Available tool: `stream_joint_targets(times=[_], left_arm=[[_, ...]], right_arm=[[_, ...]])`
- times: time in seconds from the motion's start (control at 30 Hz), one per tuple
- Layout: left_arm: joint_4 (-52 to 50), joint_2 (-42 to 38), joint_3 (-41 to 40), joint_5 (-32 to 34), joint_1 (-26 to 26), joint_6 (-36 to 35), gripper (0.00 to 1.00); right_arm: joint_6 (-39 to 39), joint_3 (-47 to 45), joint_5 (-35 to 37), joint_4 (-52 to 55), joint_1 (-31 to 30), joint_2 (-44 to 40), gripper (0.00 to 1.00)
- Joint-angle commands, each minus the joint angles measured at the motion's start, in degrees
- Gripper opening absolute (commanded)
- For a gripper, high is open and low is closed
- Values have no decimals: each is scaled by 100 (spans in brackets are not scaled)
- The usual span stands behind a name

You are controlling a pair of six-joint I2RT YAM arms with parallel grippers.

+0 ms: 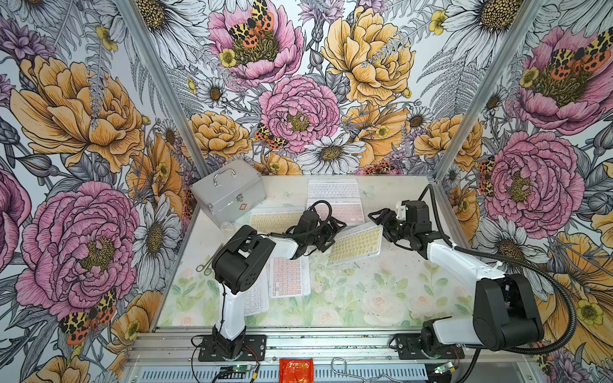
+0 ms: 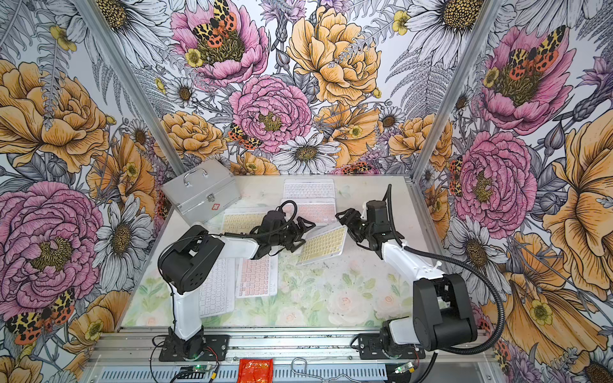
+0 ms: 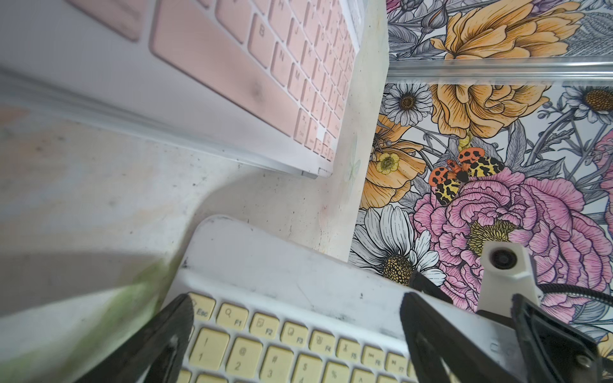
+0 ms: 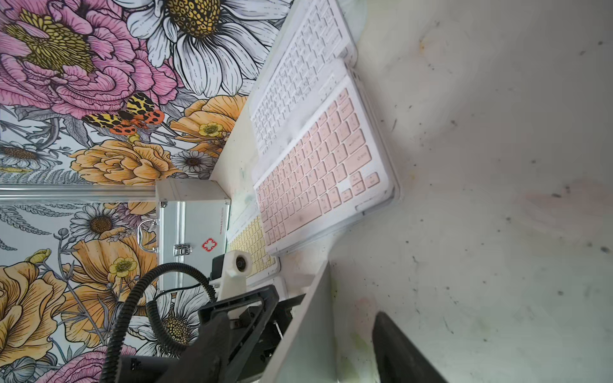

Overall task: Stack the numeric keypads
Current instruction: Pick up the numeric keypad from the center of the board.

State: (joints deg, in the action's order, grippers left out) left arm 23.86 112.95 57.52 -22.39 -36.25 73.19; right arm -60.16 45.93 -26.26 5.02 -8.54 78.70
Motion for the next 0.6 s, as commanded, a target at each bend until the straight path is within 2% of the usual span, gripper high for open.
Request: stream_joint_targets(times=[0.0,0.33,0.57], left_arm=[[130,-28,-41,-100,-5,-7,99],[129,31,32,-125,-5,-8,99],[128,52,49,-135,14,0,99]], right_arm=[[163,244,-220,301,10,-251,61],[276,594,-493,562,98,-324,58],[303,667,-689,559,101,-249,49]])
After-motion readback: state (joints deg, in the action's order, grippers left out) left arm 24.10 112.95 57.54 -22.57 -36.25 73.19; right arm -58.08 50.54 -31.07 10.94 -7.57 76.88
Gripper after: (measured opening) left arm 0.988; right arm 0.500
